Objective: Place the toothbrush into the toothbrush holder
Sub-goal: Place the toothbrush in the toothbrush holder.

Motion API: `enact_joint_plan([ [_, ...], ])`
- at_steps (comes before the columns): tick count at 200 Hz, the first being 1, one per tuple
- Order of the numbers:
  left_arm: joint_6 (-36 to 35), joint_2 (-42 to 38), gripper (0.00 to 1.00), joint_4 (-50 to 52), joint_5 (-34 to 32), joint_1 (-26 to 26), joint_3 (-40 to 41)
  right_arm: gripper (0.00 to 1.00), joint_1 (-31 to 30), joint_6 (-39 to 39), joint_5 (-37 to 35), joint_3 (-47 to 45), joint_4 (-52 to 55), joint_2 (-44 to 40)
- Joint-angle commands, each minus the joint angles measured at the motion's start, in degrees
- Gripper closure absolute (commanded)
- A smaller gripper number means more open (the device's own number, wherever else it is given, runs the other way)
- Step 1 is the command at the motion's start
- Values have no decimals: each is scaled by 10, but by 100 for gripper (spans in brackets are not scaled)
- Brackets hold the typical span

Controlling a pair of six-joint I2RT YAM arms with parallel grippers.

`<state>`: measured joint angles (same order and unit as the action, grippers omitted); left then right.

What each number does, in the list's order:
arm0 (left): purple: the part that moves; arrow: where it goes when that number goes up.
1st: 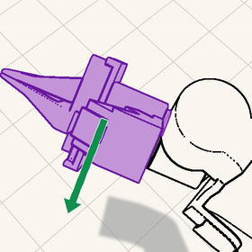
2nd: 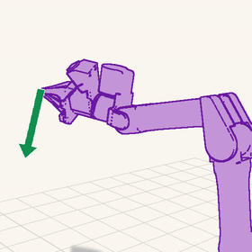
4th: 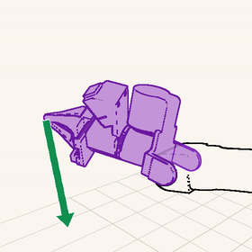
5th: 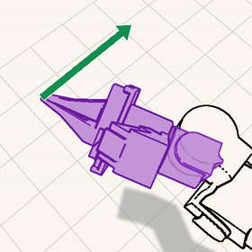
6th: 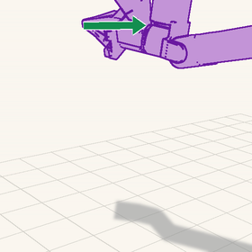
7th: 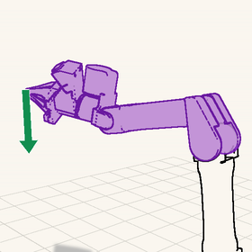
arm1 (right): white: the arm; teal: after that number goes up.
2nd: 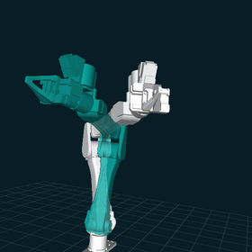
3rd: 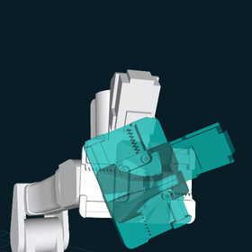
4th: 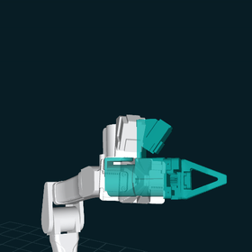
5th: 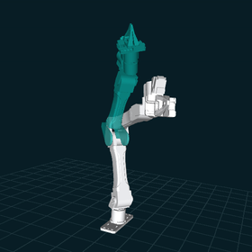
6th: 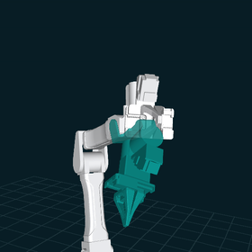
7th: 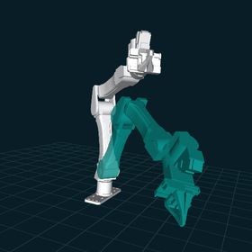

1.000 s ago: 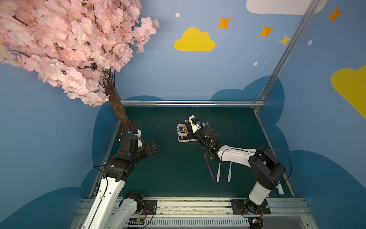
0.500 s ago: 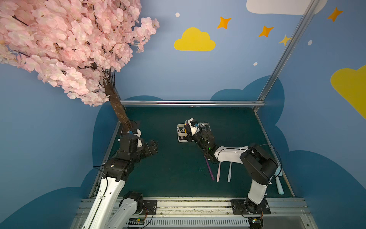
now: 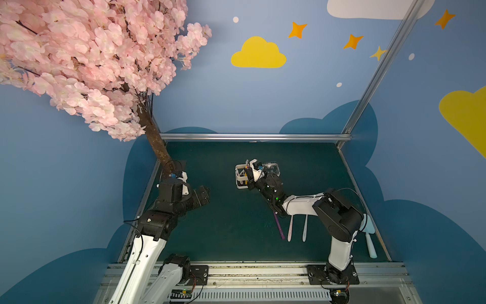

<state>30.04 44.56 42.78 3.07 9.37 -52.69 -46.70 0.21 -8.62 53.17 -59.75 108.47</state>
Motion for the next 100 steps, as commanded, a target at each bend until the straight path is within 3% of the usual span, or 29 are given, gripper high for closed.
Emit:
enact_joint_plan([
  [1,-1,-1,0,-9,7,-4,8,100,-1,-2,-9,-8,-20,8],
  [8,-1,0,0,-9,8,-4,8,99,-1,0,-8,-10,-20,7],
  [41,-2,2,0,-9,11,-6,8,73,-3,2,-3,-16,-20,8],
  [100,-1,2,0,-9,10,-8,9,61,-7,2,14,-23,-24,-14],
])
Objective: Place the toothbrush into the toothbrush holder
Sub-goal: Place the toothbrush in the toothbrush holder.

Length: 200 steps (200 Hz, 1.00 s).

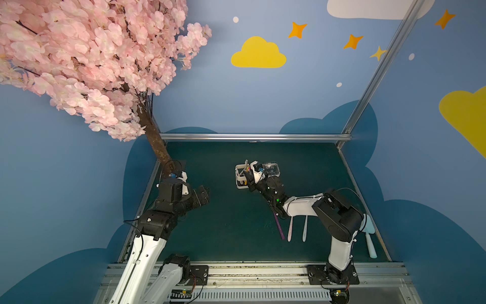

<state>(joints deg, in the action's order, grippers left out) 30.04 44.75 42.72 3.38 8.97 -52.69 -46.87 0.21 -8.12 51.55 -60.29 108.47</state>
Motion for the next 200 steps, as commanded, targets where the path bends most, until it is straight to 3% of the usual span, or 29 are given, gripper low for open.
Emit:
enact_joint_plan([
  [1,-2,0,0,-9,6,-4,9,61,-6,3,8,-7,-18,-15],
  [110,-4,19,0,-4,6,-4,4,53,-21,78,-15,-8,104,-212],
  [130,-5,27,0,-1,5,-4,2,51,-23,104,-2,-7,201,-292],
  [151,-5,38,0,-2,11,-4,2,49,-24,122,26,28,418,-375],
  [154,-5,39,0,-3,13,-3,3,47,-24,118,25,32,449,-386],
  [160,-6,40,0,-5,17,-2,4,19,-23,103,21,41,500,-406],
  [162,-7,42,0,-5,17,-2,4,16,-23,97,18,43,511,-412],
  [181,-10,44,0,-5,14,4,4,14,-23,71,-2,29,596,-476],
  [200,-13,45,0,-1,0,16,3,11,-23,13,-23,-27,598,-545],
])
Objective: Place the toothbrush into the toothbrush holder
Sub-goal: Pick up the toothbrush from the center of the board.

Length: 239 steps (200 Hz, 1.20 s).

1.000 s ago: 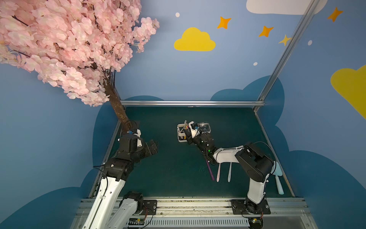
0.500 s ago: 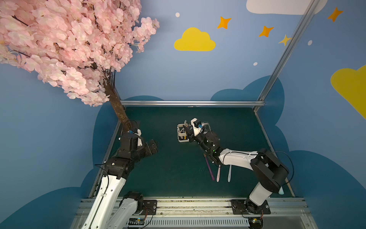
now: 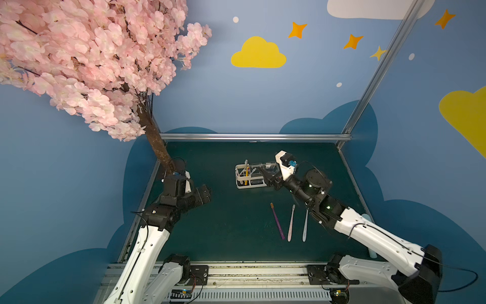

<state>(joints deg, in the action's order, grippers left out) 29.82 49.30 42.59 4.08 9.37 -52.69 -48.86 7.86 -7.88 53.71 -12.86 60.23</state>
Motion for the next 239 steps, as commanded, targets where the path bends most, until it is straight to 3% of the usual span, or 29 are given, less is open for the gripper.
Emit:
enact_joint_plan([
  [1,-11,0,0,0,-8,13,3,11,-3,-65,-26,-53,122,-67],
  [19,-13,8,0,12,-35,35,-2,8,-3,-106,-53,-113,142,-146],
  [40,-13,23,0,26,-59,60,-6,8,4,-180,-101,-134,244,-212],
  [66,-7,36,0,37,-100,82,-7,8,8,-222,-65,-149,331,-238],
  [90,10,54,0,41,-123,82,-3,8,9,-274,-51,-176,367,-221],
  [143,16,112,0,65,-110,78,-21,9,10,-340,-29,-166,412,-95],
  [176,15,111,0,62,-99,83,-21,8,10,-336,-19,-176,385,-81],
  [239,59,151,0,89,-173,199,-62,8,17,-352,-23,-181,382,-58],
])
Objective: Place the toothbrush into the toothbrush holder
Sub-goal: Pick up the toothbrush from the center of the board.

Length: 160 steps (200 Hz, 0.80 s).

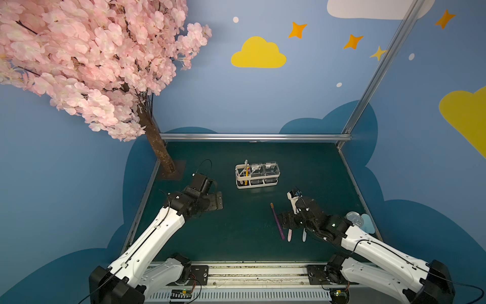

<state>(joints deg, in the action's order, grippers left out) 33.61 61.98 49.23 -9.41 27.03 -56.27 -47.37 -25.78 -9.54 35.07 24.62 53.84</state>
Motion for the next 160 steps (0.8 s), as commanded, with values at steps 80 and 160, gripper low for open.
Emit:
enact_joint_plan([
  [80,154,249,0,1,-73,193,-136,8,3,2,-100,8,66,-121],
  [160,250,483,1,26,-70,275,-350,8,4,29,-145,16,129,-285],
])
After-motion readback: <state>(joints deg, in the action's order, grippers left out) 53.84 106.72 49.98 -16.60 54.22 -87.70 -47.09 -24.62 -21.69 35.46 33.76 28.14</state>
